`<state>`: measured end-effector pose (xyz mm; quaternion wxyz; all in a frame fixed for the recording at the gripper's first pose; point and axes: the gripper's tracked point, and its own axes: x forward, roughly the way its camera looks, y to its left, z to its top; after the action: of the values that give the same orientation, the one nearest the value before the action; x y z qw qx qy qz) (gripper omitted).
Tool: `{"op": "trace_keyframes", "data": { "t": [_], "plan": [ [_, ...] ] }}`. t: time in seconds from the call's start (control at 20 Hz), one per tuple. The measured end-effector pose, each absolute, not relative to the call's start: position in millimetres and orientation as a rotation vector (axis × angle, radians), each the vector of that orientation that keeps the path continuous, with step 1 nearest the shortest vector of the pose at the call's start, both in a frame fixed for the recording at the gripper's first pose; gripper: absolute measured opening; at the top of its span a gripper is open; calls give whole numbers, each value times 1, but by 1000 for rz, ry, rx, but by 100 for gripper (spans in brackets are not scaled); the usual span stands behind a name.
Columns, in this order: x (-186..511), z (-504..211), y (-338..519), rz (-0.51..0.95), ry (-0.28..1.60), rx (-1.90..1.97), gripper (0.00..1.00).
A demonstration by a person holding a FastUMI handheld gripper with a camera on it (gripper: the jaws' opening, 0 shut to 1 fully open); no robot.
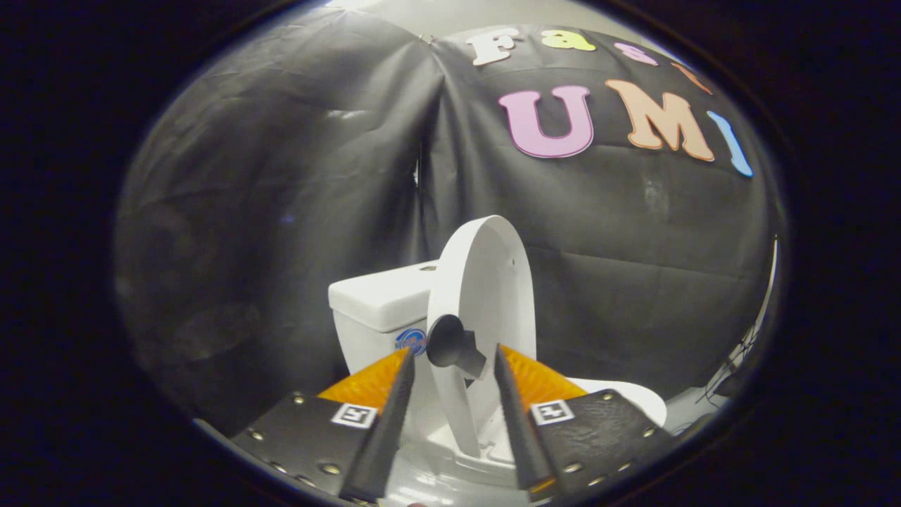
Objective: Open the toilet lid.
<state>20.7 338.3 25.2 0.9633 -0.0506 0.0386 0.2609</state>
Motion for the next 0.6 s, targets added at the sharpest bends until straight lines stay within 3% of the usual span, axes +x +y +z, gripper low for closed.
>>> {"op": "trace_keyframes", "data": {
  "t": [0.2,0.6],
  "plan": [
    [16,38,307,503,68,-90,98],
    [19,61,195,336,23,-33,98]
  ]
}}
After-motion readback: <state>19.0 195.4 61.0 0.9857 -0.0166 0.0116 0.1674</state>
